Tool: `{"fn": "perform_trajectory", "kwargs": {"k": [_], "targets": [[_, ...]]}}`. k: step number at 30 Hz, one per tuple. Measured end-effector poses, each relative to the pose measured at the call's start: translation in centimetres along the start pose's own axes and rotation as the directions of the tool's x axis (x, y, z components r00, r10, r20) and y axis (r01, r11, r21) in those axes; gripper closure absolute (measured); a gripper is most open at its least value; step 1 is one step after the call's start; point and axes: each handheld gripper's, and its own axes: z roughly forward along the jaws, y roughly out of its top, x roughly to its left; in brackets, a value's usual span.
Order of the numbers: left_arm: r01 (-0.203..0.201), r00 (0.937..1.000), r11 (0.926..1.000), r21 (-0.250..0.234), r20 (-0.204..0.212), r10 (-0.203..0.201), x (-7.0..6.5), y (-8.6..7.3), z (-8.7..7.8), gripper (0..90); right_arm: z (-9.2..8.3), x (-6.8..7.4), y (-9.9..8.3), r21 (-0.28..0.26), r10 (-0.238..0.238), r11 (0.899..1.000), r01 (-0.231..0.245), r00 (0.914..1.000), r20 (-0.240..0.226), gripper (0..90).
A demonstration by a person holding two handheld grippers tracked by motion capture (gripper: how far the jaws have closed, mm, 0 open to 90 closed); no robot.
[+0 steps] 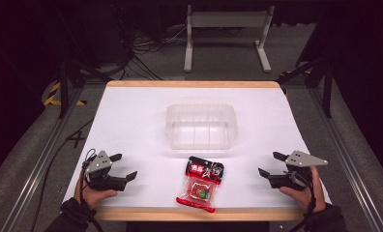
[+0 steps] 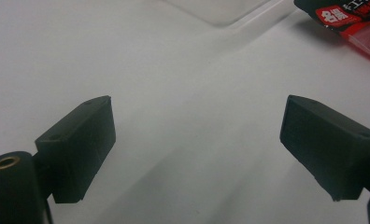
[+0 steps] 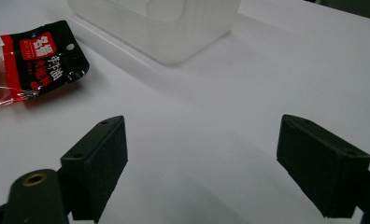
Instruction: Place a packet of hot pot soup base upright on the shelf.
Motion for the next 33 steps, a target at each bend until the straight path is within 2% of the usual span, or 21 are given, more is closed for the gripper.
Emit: {"fn": "perform_trajectory", "kwargs": {"k": [3, 9, 13, 21, 24, 27, 30, 31, 33], "targets": [[0.01, 0.9999, 0.9999, -0.002, 0.004, -0.01, -0.1, -0.1, 0.0, 11.6, 0.0, 0.1, 0.0, 0.0, 0.001, 1.0, -0.001, 1.0, 0.002, 16.8], [-0.008, 0.9999, 1.0, -0.005, 0.008, 0.008, -0.2, 0.0, -0.1, 11.6, 0.0, 0.3, 0.1, 0.008, -0.012, 1.0, 0.012, 0.9999, -0.005, 17.3], [-0.012, 0.9999, 0.9999, 0.002, 0.009, 0.012, -0.2, -0.1, -0.2, 11.2, 0.2, 0.3, 0.2, 0.031, -0.009, 0.999, 0.01, 0.9998, -0.016, 17.5], [-0.021, 0.9998, 0.9998, -0.004, -0.002, 0.021, -0.1, -0.1, -0.4, 10.2, 0.5, 0.3, 0.2, 0.071, 0.016, 0.997, -0.011, 0.9965, -0.081, 19.1], [-0.015, 0.9999, 0.9999, 0.005, 0.002, 0.015, -0.3, -0.1, -0.2, 9.9, 0.7, 0.3, 0.3, 0.085, 0.019, 0.996, -0.011, 0.9945, -0.103, 23.9], [-0.03, 0.9995, 0.9994, 0.018, 0.005, 0.03, -0.3, 0.0, 0.1, 9.9, 0.9, 0.4, 0.4, 0.095, 0.027, 0.995, -0.014, 0.9902, -0.137, 26.6], [-0.025, 0.9997, 0.9995, 0.019, 0.004, 0.025, -0.4, 0.0, 0.2, 9.9, 1.1, 0.5, 0.7, 0.099, 0.041, 0.995, -0.025, 0.9855, -0.165, 27.4], [-0.028, 0.9996, 0.9994, 0.022, 0.002, 0.028, -0.4, 0.0, 0.2, 9.9, 1.5, 0.8, 1.3, 0.114, 0.037, 0.993, -0.015, 0.9811, -0.19, 27.4], [-0.035, 0.9994, 0.9991, 0.023, 0.005, 0.035, -0.4, 0.0, 0.3, 9.9, 2.1, 1.3, 1.9, 0.128, 0.029, 0.992, -0.003, 0.9779, -0.207, 25.1]]}}
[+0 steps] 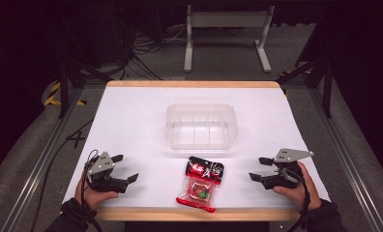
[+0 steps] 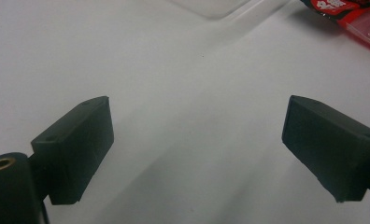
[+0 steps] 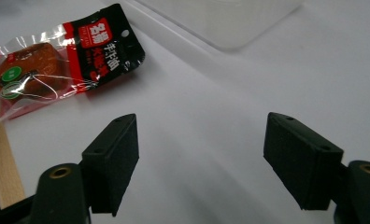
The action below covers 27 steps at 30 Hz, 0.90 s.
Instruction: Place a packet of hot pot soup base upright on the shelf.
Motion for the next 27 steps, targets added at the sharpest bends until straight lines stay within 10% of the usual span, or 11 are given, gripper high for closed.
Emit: {"fn": "perform_trajectory", "kwargs": {"k": [9, 18, 23, 27], "targets": [[-0.014, 0.9998, 0.9998, 0.015, 0.011, 0.014, -0.2, 0.1, 0.2, 11.2, 3.1, 1.8, 2.7, 0.107, -0.02, 0.994, 0.034, 0.9918, -0.126, 17.7], [-0.033, 0.9992, 0.9992, 0.022, 0.025, 0.032, -0.6, 0.3, 0.4, 11.0, 7.4, 3.2, 5.1, 0.231, 0.049, 0.973, 0.019, 0.9576, -0.284, 14.0], [-0.037, 0.9986, 0.999, 0.024, 0.037, 0.037, -0.7, 0.3, 0.4, 11.0, 9.2, 3.7, 5.6, 0.307, 0.084, 0.952, 0.012, 0.9514, -0.296, 12.7], [-0.031, 0.9986, 0.9993, 0.023, 0.043, 0.03, -0.8, 0.3, 0.5, 11.0, 9.6, 3.6, 5.8, 0.303, 0.106, 0.953, -0.004, 0.9423, -0.318, 12.0]]}}
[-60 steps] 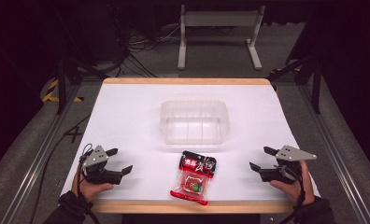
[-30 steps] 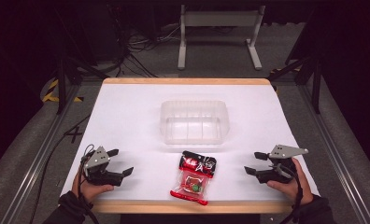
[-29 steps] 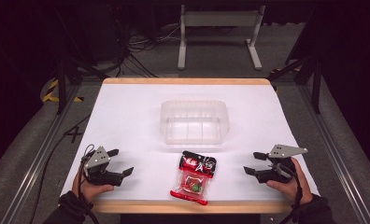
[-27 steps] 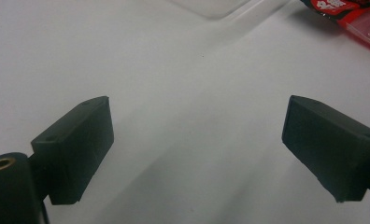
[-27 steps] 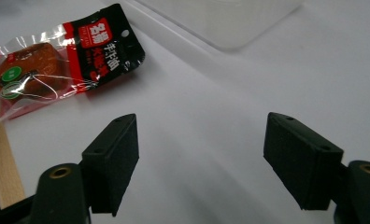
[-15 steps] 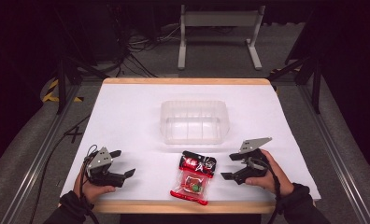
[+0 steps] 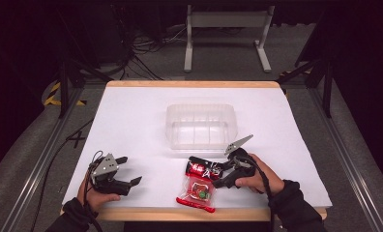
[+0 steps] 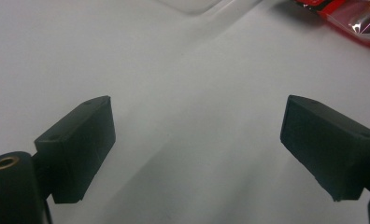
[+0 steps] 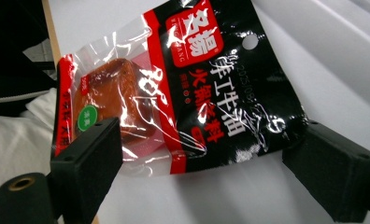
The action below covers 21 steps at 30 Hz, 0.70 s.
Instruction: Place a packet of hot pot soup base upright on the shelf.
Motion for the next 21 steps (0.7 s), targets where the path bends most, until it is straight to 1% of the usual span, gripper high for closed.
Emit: {"fn": "perform_trajectory", "kwargs": {"k": [2, 5, 6, 8, 10, 11, 16, 17, 19, 21], "targets": [[-0.004, 1.0, 1.0, 0.003, -0.002, 0.004, 0.0, 0.0, 0.0, 11.0, 0.4, -0.3, 0.4, -0.021, 0.01, 1.0, -0.011, 0.9991, -0.04, 11.1], [0.002, 1.0, 1.0, 0.003, 0.002, -0.002, 0.0, 0.1, 0.2, 11.0, 0.9, -0.6, 0.7, -0.042, 0.032, 0.998, -0.036, 0.9941, -0.104, 12.2], [-0.002, 1.0, 1.0, 0.004, 0.0, 0.002, 0.1, 0.1, 0.1, 11.0, 1.1, -0.7, 0.9, -0.051, 0.036, 0.998, -0.042, 0.9923, -0.118, 14.2], [-0.002, 1.0, 1.0, 0.005, 0.0, 0.002, 0.1, 0.1, 0.2, 11.0, 1.5, -0.7, 1.2, -0.059, 0.041, 0.997, -0.049, 0.9915, -0.123, 16.7], [0.004, 1.0, 1.0, 0.002, 0.002, -0.004, 0.1, 0.0, 0.1, 11.0, 1.6, -0.4, 1.3, -0.052, 0.019, 0.998, -0.025, 0.9937, -0.111, 17.0], [0.004, 1.0, 1.0, 0.002, 0.001, -0.004, 0.1, 0.0, 0.1, 11.0, 1.6, -0.3, 1.3, -0.05, 0.019, 0.998, -0.024, 0.9945, -0.103, 18.1], [-0.001, 1.0, 1.0, 0.004, -0.003, 0.001, 0.0, 0.0, 0.1, 11.2, 1.6, -0.3, 1.2, -0.057, 0.043, 0.997, -0.048, 0.9948, -0.093, 21.3], [-0.002, 1.0, 1.0, 0.006, -0.002, 0.002, 0.0, 0.1, 0.2, 11.3, 1.6, -0.2, 1.3, -0.054, 0.024, 0.998, -0.028, 0.9971, -0.072, 25.6], [-0.002, 1.0, 1.0, 0.007, -0.003, 0.002, 0.0, 0.1, 0.1, 11.2, 1.6, 0.0, 1.3, -0.048, 0.009, 0.999, -0.011, 0.999, -0.043, 28.7], [0.002, 1.0, 1.0, 0.007, -0.005, -0.002, 0.1, 0.1, 0.1, 11.0, 1.5, -0.1, 1.3, -0.054, 0.005, 0.999, -0.007, 0.9996, -0.026, 34.6]]}}
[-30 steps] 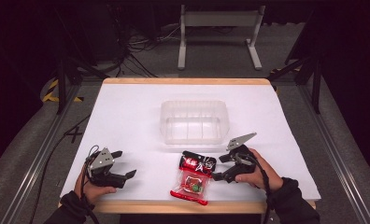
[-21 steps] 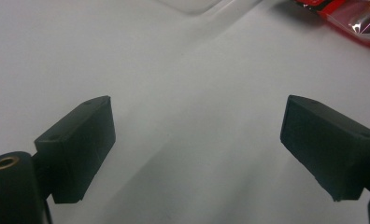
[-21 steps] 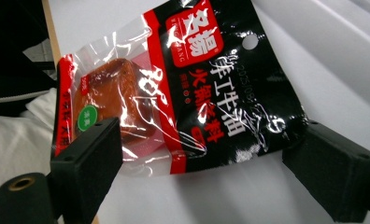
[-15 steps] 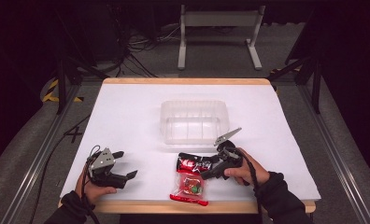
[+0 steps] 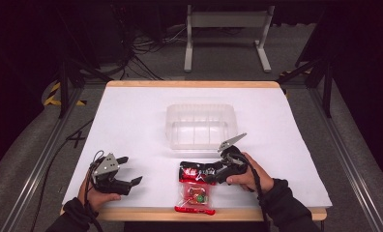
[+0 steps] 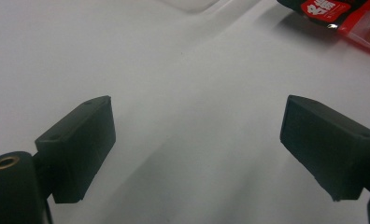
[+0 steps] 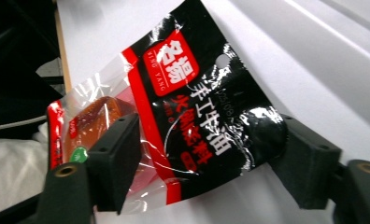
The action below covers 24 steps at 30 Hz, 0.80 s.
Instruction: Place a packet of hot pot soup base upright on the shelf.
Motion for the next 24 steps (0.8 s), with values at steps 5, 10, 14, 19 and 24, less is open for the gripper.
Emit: {"fn": "perform_trajectory", "kwargs": {"k": [5, 10, 14, 19, 24], "targets": [[0.009, 1.0, 1.0, -0.003, 0.0, -0.009, 0.09, -0.02, 0.0, 11.0, -0.18, -0.33, -0.16, -0.016, 0.019, 1.0, -0.018, 0.9997, 0.018, 47.4], [0.011, 0.9999, 0.9999, -0.005, -0.001, -0.012, 0.22, -0.03, -0.06, 11.0, -0.31, -0.76, -0.29, -0.028, 0.034, 0.999, -0.034, 0.9994, 0.004, 55.5], [0.02, 0.9998, 0.9998, -0.006, -0.004, -0.02, 0.22, -0.05, -0.12, 11.1, -0.47, -0.51, -0.23, -0.033, 0.017, 0.999, -0.017, 0.9998, -0.005, 57.5], [0.024, 0.9997, 0.9997, -0.009, -0.001, -0.024, 0.25, -0.07, -0.1, 11.1, -0.59, -0.47, -0.2, -0.052, 0.015, 0.999, -0.016, 0.9999, -0.007, 67.0], [0.025, 0.9997, 0.9996, -0.009, 0.003, -0.025, 0.42, -0.07, -0.08, 11.0, -0.29, -0.61, -0.2, -0.075, 0.023, 0.997, -0.023, 0.9997, -0.01, 76.3]]}}
